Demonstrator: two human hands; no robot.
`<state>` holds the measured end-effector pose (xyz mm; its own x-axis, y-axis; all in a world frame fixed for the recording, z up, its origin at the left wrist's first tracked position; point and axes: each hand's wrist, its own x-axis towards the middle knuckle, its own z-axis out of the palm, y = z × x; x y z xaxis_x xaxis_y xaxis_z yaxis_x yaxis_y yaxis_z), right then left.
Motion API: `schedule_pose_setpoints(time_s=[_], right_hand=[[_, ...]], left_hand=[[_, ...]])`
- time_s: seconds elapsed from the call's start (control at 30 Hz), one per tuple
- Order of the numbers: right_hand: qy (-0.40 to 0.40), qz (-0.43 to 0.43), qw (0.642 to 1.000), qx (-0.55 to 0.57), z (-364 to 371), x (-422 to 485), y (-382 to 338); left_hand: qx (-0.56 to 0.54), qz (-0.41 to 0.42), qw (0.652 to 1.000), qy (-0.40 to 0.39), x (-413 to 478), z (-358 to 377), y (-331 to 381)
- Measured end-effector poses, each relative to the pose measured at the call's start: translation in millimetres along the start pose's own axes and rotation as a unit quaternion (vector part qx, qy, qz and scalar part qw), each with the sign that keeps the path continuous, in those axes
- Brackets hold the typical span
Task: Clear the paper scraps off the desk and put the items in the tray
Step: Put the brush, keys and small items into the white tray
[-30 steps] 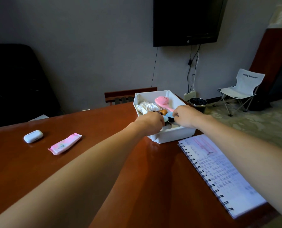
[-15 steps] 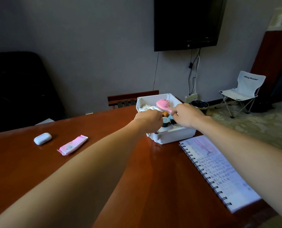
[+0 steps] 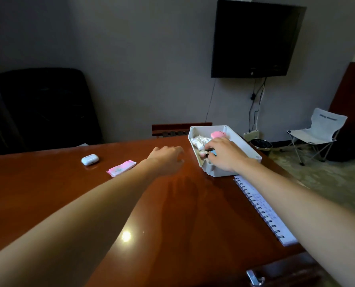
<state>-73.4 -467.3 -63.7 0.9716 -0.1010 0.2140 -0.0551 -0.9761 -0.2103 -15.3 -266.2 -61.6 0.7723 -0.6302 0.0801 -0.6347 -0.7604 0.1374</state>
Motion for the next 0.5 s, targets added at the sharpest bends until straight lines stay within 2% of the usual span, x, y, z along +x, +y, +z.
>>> schedule_pose_setpoints(time_s=[0.13,0.3,0.5], right_hand=[[-0.008,-0.029,1.000,-0.005,8,-8,-39],[-0.032,-0.049,0.997,0.051,27,-14,-88],[-0.049,-0.072,0.994,0.068,46,-16,-138]], left_hand=[[0.005,-0.032,0.999,0.011,-34,0,-34],[0.007,-0.077,0.997,0.005,-80,7,-75],[-0.005,-0.128,0.992,0.009,-130,9,-117]])
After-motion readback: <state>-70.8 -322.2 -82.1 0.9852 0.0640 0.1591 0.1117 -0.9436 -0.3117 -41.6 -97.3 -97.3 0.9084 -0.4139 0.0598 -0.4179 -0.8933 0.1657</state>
